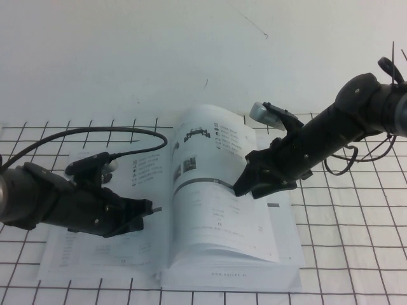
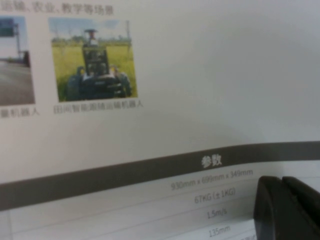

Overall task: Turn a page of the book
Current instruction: Open the closed book

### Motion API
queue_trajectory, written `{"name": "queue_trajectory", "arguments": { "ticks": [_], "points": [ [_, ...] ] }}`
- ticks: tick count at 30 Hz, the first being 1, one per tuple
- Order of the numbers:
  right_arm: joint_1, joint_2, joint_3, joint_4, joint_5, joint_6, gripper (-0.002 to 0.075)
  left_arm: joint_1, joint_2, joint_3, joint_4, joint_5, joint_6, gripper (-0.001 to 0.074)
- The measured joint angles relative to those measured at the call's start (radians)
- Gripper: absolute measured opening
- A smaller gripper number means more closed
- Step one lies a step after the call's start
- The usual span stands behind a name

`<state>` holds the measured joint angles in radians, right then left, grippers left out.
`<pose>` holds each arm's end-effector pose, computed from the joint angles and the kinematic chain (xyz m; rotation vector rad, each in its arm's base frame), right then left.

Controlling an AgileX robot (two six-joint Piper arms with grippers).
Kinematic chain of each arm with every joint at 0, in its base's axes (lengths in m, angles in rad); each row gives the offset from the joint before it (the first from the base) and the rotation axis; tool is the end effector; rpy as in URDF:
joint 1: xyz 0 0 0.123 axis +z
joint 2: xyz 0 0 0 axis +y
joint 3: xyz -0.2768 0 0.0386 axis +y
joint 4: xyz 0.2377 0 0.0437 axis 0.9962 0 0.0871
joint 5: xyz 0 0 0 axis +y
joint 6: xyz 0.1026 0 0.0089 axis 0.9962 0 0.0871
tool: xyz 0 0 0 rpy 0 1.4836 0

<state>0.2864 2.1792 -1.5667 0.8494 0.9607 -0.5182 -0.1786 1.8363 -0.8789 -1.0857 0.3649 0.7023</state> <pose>0.3970 0.1830 0.1494 -0.4567 2.7673 1.0197 0.3203 -0.0909 0.1262 -0.1187 2.6563 -0.6029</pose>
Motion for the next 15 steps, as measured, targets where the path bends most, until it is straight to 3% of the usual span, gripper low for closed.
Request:
{"name": "queue_trajectory", "arguments": {
  "ticks": [6, 15],
  "points": [
    [0.000, 0.000, 0.000, 0.059, 0.033, -0.041, 0.0397, 0.000, 0.006, 0.000, -0.029, 0.013, 0.015, -0.0003],
    [0.000, -0.030, 0.000, 0.285, 0.062, -0.170, 0.0397, 0.000, 0.010, 0.000, -0.052, 0.018, 0.036, -0.0003]
  ]
}}
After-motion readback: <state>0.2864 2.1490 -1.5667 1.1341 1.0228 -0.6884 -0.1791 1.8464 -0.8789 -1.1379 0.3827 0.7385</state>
